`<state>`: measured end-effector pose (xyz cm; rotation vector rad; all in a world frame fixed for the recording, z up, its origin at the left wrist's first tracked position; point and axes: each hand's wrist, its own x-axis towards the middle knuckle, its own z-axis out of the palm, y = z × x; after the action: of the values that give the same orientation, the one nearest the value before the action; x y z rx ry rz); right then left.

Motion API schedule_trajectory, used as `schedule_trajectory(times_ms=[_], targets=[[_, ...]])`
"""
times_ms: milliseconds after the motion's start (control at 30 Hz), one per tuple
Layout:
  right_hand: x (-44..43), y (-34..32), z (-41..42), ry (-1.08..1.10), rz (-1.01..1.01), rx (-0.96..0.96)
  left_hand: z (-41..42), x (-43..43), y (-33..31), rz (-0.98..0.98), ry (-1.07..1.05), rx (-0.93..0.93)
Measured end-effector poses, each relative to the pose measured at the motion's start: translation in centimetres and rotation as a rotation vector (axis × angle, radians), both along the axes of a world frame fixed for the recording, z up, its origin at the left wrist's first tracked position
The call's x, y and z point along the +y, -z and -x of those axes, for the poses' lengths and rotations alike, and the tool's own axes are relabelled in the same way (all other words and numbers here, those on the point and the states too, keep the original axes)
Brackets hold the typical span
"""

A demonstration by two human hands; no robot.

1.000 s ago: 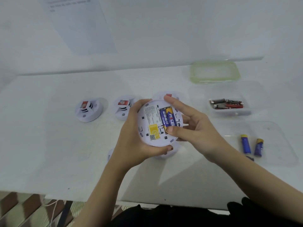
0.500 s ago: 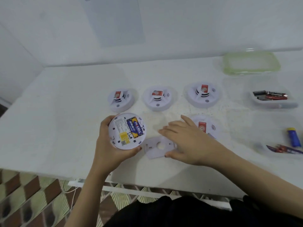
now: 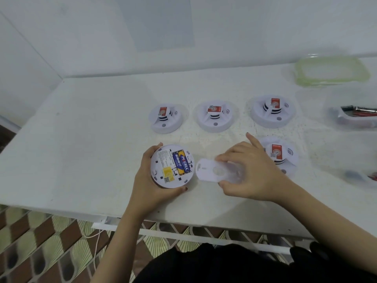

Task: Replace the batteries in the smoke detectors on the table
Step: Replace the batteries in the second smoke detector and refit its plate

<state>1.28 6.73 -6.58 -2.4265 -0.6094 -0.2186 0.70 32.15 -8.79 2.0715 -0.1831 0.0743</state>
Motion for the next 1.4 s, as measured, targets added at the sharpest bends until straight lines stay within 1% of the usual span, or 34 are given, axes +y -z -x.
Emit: schedule_trajectory(times_ms=[67, 133, 300, 367, 467, 667, 833, 1000, 1133, 1200, 1333, 1400], targets=[[0.9, 0.3, 0.4, -0.021, -0.095, 0.014, -0.1, 0.1, -0.2, -0.021, 0.024, -0.013], [2.1, 0.6, 0.5, -0.045, -0.105, -0.006, -0.3, 0.3, -0.3, -0.037, 0.035, -0.022], [4.9, 0.9, -0.6, -0.078, 0.011, -0.142, -0.5, 0.9, 0.1, -0.016, 0.022, 0.006], [5.9, 0.9, -1.3, -0.1, 0.048, -0.158, -0.6, 1.0, 0.0, -0.014, 0.036, 0.012], [6.9, 0.8, -2.1, -0.136, 0.071, -0.142, -0.7, 1.3, 0.0, -0.022, 0.069, 0.01], [7.1, 0.6, -2.8, -0.178, 0.02, -0.061, -1.1, 1.9, 0.4, -0.085, 0.113, -0.031], [7.3, 0.0, -3.0, -0.22, 0.118, -0.115, -1.1, 1.9, 0.5, -0.066, 0.119, -0.011], [7.5, -0.4, -3.3, -0.227, 0.065, -0.105, -1.3, 1.8, 0.6, -0.09, 0.121, -0.015], [7.6, -0.2, -3.3, -0.24, 0.081, -0.107, -1.5, 1.9, 0.8, -0.083, 0.131, -0.002], [7.7, 0.1, -3.3, -0.234, 0.086, -0.089, -1.3, 1.8, 0.6, -0.06, 0.127, 0.001], [7.7, 0.2, -3.4, -0.215, 0.031, -0.008, -0.9, 1.9, 0.3, -0.035, 0.111, 0.004], [7.5, 0.1, -3.5, -0.213, 0.02, -0.002, -0.9, 1.9, 0.3, -0.033, 0.112, 0.0]])
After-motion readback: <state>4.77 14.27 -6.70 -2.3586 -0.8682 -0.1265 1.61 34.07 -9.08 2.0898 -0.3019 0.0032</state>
